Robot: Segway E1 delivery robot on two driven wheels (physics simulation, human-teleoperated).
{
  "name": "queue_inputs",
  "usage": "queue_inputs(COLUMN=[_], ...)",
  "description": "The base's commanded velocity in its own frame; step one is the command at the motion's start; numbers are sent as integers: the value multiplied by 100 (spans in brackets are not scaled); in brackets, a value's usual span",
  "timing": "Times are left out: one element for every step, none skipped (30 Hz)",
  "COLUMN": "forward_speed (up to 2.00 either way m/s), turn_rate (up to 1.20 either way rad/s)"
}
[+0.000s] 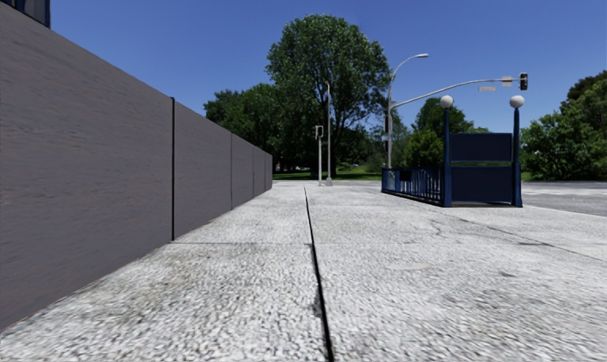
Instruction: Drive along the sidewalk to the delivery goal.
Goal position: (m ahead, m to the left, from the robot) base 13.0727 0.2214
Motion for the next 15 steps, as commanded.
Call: queue_inputs(forward_speed=[200, 200, 200, 200, 200, 200, 200, 200, 200, 200, 200, 200, 200, 200, 200], turn_rate=[0, 0, 0, 0, 0, 0, 0, 0, 0, 0, 0, 0, 0, 0, 0])
